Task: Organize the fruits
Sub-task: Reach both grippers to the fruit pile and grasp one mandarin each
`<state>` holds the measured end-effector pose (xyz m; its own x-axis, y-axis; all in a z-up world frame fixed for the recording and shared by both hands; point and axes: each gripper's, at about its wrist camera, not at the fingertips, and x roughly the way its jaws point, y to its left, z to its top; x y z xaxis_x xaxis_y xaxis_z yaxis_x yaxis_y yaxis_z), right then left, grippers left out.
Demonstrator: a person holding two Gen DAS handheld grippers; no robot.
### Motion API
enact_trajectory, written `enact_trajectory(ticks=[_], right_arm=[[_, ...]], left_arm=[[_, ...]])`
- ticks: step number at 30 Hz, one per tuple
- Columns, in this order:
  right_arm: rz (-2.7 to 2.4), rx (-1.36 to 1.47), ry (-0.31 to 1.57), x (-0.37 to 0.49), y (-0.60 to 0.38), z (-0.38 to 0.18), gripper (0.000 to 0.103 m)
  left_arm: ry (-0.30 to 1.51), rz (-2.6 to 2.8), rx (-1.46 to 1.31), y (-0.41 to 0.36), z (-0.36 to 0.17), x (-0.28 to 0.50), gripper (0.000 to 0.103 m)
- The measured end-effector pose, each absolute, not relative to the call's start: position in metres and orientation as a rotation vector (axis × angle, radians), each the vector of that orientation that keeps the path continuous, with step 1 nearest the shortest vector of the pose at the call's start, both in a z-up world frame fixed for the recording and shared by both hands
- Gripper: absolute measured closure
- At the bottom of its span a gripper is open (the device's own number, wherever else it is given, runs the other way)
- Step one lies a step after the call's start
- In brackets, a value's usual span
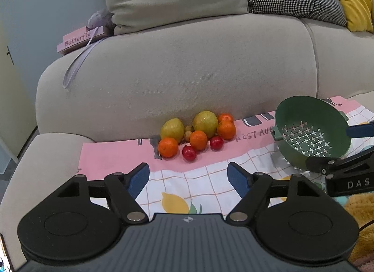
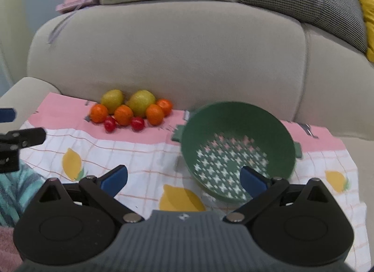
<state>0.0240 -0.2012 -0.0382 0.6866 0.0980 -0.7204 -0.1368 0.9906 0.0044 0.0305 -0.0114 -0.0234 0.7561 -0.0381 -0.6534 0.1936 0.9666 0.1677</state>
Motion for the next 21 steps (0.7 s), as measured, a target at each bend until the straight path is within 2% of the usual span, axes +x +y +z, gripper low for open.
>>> enact_trajectory(ticks=[2, 3, 6, 8, 11, 14, 17, 21], right_arm=[[0.171, -0.068, 0.788, 0.028, -0.196, -0.040, 0.007], [0.190, -0.077, 0.780, 0.030, -0.193, -0.040, 0.012], [0.247, -0.107, 0.771, 0.039, -0.183, -0.043, 0.020], [0.269, -0.120, 0.758, 0.046, -0.176, -0.044, 0.023], [0.308, -0.139, 0.745, 0.057, -0.165, -0.048, 0.034], [0.336, -0.144, 0.728, 0.069, -0.157, -0.052, 0.040], [0.370, -0.149, 0.698, 0.082, -0.151, -0.058, 0.050], [0.380, -0.147, 0.685, 0.103, -0.141, -0.065, 0.050]], left_arm=[[0.706, -0.124, 0.229, -0.009, -0.025, 0.037, 0.014], [0.709, -0.127, 0.228, -0.007, -0.026, 0.039, 0.015], [0.721, -0.137, 0.226, -0.004, -0.028, 0.049, 0.024], [0.735, -0.136, 0.226, 0.000, -0.031, 0.057, 0.036], [0.748, -0.153, 0.217, 0.006, -0.035, 0.069, 0.045], [0.742, -0.165, 0.190, 0.012, -0.039, 0.081, 0.046], [0.741, -0.172, 0.170, 0.017, -0.044, 0.095, 0.046], [0.755, -0.160, 0.138, 0.022, -0.053, 0.117, 0.046]])
